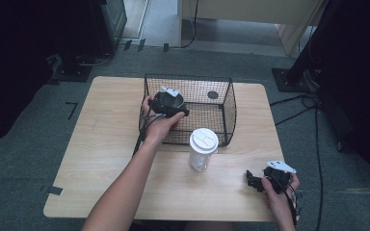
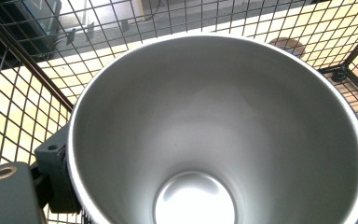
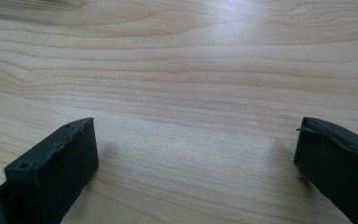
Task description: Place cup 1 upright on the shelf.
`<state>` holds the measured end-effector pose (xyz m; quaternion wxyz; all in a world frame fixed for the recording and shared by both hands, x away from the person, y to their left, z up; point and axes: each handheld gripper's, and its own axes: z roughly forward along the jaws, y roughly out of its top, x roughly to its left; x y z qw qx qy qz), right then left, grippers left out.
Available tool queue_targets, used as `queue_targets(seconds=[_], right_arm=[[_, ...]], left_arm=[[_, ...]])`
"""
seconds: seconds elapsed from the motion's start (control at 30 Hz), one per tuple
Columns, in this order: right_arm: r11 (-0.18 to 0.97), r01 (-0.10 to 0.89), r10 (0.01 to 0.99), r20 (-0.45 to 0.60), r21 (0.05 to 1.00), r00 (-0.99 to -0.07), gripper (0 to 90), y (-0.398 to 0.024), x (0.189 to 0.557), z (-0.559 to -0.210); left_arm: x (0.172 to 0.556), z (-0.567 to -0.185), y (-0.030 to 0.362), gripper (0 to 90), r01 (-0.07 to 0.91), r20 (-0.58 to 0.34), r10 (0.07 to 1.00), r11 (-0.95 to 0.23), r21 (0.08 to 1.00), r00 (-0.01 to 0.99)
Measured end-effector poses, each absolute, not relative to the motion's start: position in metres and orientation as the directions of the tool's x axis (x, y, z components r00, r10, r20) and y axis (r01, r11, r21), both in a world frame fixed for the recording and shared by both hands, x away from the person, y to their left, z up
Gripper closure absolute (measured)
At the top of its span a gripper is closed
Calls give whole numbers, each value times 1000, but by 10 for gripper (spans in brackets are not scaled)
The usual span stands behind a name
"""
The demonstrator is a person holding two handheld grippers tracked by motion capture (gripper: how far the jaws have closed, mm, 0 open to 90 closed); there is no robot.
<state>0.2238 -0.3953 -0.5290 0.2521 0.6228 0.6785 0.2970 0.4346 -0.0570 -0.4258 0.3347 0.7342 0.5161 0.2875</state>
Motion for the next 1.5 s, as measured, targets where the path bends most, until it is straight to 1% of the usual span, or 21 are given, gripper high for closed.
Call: queue_targets(seconds=[0.17, 0.23, 0.37, 0.47, 0.53, 0.73, 0.93, 1.1, 1.37, 1.5], right_arm=[[48, 695, 995, 28, 717, -97, 0, -395, 224, -529], [48, 695, 995, 28, 717, -97, 0, -395, 224, -529], [48, 695, 995, 28, 717, -97, 0, -395, 224, -529], [48, 695, 995, 28, 717, -97, 0, -395, 224, -529], [48, 695, 995, 28, 717, -97, 0, -395, 224, -529], [47, 695, 995, 28, 717, -97, 0, -395, 224, -529], [48, 695, 995, 28, 717, -97, 0, -395, 224, -529], [48, 695, 995, 28, 717, -97, 0, -395, 224, -529], [47, 695, 995, 28, 717, -97, 0, -395, 224, -529], [47, 696, 995, 28, 717, -96, 0, -395, 224, -529]], left_arm=[[434, -423, -56, 77, 593, 62, 955, -229, 772, 289], [434, -422, -56, 76, 596, 70, 950, -247, 764, 303], [433, -421, -56, 75, 609, 59, 951, -241, 756, 303], [430, -421, -58, 63, 600, 72, 954, -241, 763, 292], [429, -420, -58, 61, 600, 60, 960, -218, 770, 272], [426, -415, -61, 46, 569, 91, 967, -215, 793, 239], [423, -409, -58, 34, 555, 82, 968, -205, 806, 239], [419, -401, -57, 19, 521, 82, 970, -193, 831, 229], [418, -395, -51, 19, 497, 79, 966, -195, 845, 246], [417, -389, -46, 20, 497, 45, 967, -168, 851, 249]])
